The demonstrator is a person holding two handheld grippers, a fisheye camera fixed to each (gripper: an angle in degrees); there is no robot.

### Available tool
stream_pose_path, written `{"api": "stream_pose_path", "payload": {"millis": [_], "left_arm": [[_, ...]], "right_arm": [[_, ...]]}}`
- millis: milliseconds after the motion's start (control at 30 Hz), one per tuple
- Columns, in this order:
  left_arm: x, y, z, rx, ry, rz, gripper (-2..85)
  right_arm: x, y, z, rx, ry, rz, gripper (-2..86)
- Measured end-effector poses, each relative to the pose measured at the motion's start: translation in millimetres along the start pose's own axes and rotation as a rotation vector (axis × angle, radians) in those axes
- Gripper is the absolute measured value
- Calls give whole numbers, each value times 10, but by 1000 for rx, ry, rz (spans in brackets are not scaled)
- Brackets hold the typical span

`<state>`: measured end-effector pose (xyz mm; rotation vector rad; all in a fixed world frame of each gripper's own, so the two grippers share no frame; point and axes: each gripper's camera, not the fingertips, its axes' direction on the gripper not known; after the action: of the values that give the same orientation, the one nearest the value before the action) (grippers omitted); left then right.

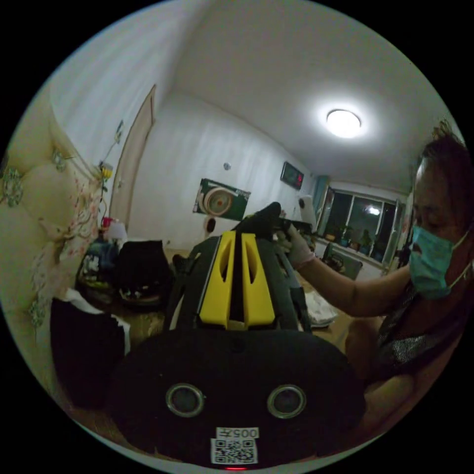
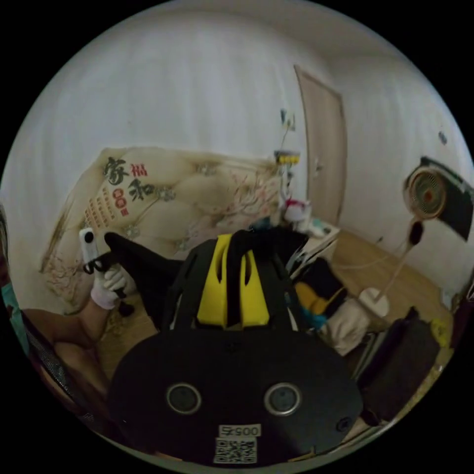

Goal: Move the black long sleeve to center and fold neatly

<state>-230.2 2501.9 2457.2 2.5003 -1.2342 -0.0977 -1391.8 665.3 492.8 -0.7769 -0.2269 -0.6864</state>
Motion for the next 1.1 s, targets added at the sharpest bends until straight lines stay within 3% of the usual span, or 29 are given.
{"api": "stream_pose_path", "payload": {"millis": [367, 600, 867, 1100], "left_arm": [[836, -1799, 457, -47, 85, 71, 13], [1440, -2643, 902, -50, 194, 105, 9], [2249, -3470, 1731, -193, 322, 194, 6], [2622, -3851, 2137, -254, 435, 218, 5]], "right_arm": [[-437, 398, -2080, 98, 105, 0, -10], [-494, 1011, -3294, 53, 127, 15, 14], [-278, 2171, -4350, 51, -71, 167, 52], [115, 3148, -5317, 290, -462, 398, 87]]}}
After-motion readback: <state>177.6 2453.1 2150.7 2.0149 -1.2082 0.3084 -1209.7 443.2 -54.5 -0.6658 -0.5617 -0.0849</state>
